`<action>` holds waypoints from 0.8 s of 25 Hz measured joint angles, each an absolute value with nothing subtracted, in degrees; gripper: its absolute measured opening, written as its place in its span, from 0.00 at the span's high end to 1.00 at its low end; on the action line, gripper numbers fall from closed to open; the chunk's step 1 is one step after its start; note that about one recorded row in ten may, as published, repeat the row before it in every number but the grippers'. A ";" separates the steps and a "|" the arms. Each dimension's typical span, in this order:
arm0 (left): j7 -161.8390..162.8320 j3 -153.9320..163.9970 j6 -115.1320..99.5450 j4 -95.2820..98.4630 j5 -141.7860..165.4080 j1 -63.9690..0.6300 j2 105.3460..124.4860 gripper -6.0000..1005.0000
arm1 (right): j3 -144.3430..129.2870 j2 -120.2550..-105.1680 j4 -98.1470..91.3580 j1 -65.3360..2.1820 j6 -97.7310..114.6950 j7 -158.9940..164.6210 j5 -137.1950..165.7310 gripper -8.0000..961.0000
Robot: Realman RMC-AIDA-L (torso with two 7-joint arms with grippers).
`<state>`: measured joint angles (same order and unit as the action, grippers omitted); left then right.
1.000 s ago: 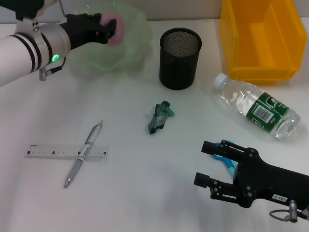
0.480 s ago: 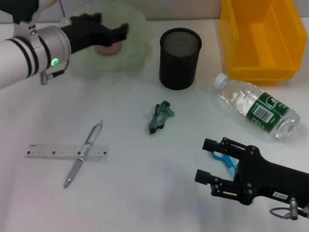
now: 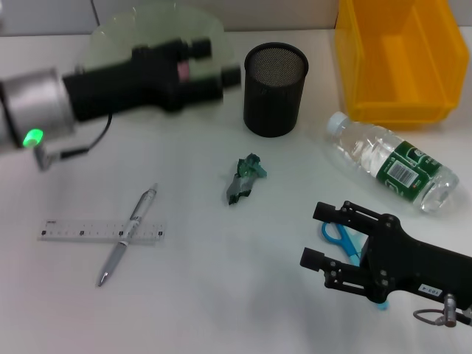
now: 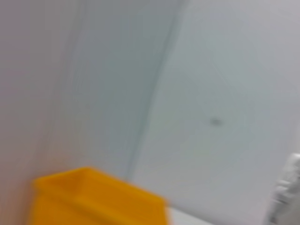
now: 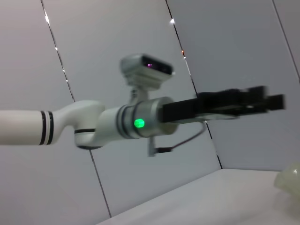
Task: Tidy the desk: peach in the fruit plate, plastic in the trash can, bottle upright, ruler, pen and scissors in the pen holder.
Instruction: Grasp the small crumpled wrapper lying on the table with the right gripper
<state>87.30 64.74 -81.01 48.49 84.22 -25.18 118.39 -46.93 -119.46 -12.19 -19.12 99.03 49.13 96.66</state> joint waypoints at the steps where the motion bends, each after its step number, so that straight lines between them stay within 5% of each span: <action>1: 84.43 64.59 -84.49 48.42 84.21 -24.19 118.40 0.19 | -46.92 -119.46 -12.22 -19.16 99.01 49.16 96.66 0.17; 7: 62.06 65.87 -98.18 44.37 84.96 -18.05 118.37 0.19 | -46.22 -119.33 -12.59 -19.58 97.67 50.77 96.65 0.17; 20: 62.29 65.12 -93.45 38.22 92.16 -17.83 117.78 0.20 | -46.14 -119.17 -16.16 -21.45 95.60 56.11 96.67 0.17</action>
<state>62.29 65.12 -93.45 38.22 92.16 -17.83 117.78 -46.14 -119.17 -16.16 -21.45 95.60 56.11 96.67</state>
